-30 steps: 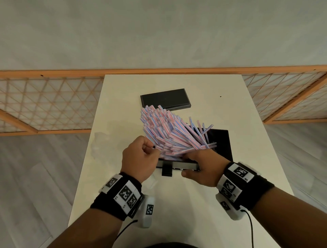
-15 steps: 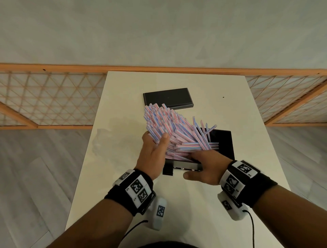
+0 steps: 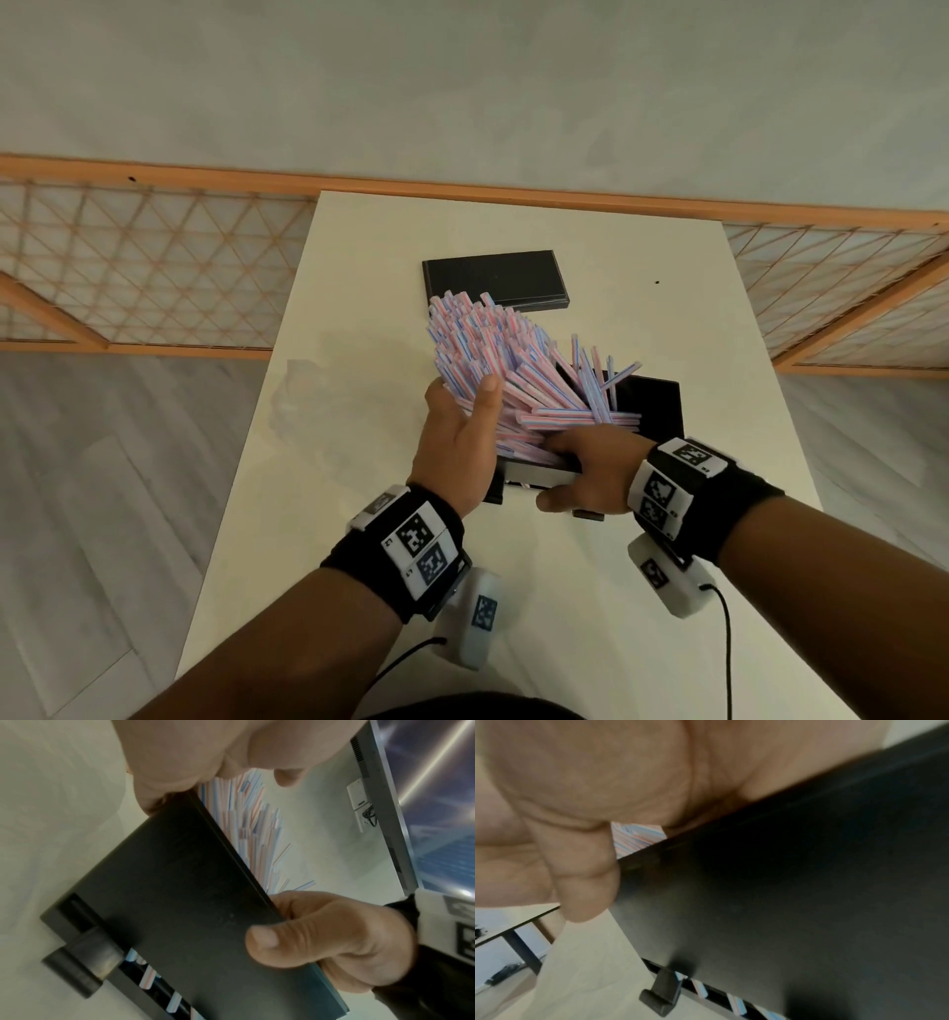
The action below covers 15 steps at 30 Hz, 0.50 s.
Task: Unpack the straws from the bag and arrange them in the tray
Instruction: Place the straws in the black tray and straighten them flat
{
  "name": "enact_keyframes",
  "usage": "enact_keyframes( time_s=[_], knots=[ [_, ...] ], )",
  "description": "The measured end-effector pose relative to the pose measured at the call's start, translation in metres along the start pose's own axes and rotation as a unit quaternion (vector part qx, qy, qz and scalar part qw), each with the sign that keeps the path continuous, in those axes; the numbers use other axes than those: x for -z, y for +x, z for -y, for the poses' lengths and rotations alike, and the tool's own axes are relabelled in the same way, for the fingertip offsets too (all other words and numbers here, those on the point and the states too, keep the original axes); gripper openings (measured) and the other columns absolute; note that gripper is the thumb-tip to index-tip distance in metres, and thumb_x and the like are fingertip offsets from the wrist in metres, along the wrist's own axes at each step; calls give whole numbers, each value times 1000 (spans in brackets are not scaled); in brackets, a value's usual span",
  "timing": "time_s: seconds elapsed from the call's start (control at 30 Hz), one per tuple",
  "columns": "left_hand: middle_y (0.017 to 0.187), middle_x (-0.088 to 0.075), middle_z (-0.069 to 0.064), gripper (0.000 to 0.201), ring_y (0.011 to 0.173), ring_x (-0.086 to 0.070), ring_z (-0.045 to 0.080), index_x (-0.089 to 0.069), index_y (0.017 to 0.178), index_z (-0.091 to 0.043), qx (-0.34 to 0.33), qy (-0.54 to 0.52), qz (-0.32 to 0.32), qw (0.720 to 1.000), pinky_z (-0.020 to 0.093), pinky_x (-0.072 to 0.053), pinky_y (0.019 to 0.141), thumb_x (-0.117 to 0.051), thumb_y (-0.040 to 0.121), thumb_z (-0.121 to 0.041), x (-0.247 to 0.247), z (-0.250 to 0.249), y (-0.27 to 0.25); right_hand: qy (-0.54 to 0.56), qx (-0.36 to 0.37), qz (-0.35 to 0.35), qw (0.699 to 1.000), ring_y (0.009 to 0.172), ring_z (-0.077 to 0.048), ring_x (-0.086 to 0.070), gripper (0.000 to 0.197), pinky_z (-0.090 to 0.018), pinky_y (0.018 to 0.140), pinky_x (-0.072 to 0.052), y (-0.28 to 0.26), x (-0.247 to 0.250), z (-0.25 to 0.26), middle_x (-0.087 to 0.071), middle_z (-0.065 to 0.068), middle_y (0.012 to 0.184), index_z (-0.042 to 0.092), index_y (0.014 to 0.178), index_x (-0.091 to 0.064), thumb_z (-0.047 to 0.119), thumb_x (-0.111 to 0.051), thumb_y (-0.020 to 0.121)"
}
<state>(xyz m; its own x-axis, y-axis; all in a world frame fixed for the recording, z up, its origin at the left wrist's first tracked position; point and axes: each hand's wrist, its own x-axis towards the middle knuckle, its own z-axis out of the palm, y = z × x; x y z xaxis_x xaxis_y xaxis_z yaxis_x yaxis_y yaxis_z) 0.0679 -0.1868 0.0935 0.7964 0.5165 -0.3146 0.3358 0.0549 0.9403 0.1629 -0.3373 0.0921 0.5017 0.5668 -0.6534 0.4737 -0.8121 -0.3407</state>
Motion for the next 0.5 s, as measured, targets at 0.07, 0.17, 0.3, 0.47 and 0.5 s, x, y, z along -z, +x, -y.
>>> enact_keyframes(
  time_s=[0.07,0.17,0.3,0.47,0.5],
  knots=[
    [121,-58,-16,49,105,-57,-1,-38,137,-17,0,7,10,1000,10,-38,81,-45,102,-49,2,0,0,-25,-10,-1,1000,75,-17,-63,33,-25,69,-47,2,-1,-1,-61,11,69,29,87,-57,54,-74,73],
    [116,-58,-22,44,106,-57,-1,-39,135,-18,3,4,10,1000,11,-38,82,-46,102,-48,3,0,1,-44,-12,-5,999,77,-16,-57,40,-23,73,-42,2,-5,1,-53,16,68,33,102,-60,56,-74,72],
    [119,-61,-16,49,109,-59,2,-40,135,-16,8,-3,10,1000,25,-43,93,-46,101,-51,4,3,3,-70,-25,6,997,81,-19,-63,34,-27,77,-51,3,-4,2,-62,11,73,30,87,-62,59,-71,74],
    [131,-59,-7,52,122,-58,13,-38,136,-20,0,-6,23,1000,34,-46,105,-48,98,-53,2,4,3,-69,5,-21,997,110,-21,-59,69,-31,96,-47,-2,-6,7,-63,5,113,28,132,-51,64,-69,75],
    [131,-59,-6,51,121,-58,13,-37,137,-19,2,-4,22,1000,34,-46,105,-49,99,-52,2,4,4,-85,-6,-12,996,106,-21,-60,68,-31,95,-47,-2,-6,7,-64,5,107,27,129,-53,68,-65,76]
  ],
)
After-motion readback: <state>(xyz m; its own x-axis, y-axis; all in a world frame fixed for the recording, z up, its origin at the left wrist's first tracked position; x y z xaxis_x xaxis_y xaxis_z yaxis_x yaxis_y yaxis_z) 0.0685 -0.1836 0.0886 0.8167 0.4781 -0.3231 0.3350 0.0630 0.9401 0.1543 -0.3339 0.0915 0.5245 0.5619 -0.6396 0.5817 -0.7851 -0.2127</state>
